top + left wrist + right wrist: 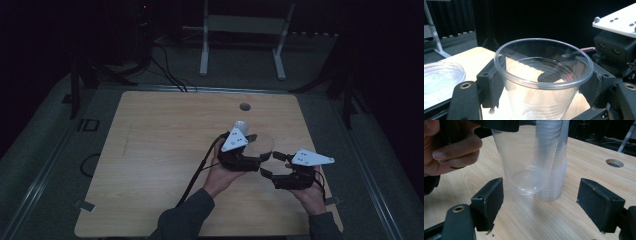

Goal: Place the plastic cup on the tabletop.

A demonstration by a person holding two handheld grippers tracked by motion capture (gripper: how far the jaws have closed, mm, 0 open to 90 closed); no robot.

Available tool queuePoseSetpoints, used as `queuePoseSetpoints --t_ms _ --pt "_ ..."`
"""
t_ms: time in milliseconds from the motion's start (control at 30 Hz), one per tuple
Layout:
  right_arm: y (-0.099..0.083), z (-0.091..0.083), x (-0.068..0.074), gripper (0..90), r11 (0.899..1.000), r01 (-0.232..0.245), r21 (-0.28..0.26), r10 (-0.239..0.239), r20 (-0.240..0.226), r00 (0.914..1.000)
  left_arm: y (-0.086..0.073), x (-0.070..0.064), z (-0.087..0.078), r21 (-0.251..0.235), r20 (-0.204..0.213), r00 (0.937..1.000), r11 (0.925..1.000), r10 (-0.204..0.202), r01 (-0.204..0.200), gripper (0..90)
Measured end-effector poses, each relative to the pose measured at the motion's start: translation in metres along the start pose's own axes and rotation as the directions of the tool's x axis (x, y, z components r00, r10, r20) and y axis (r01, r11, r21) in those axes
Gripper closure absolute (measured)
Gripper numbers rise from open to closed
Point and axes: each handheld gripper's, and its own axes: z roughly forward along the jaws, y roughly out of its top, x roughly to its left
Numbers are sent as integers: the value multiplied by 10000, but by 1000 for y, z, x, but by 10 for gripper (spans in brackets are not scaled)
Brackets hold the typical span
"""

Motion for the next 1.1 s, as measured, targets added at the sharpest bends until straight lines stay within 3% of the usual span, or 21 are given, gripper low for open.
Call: queuePoseSetpoints --t_ms 1100 --pt "-6 -6 -5 205 9988 -343 -336 348 142 9993 -13 1 4 -170 2 9997 9996 232 -232 278"
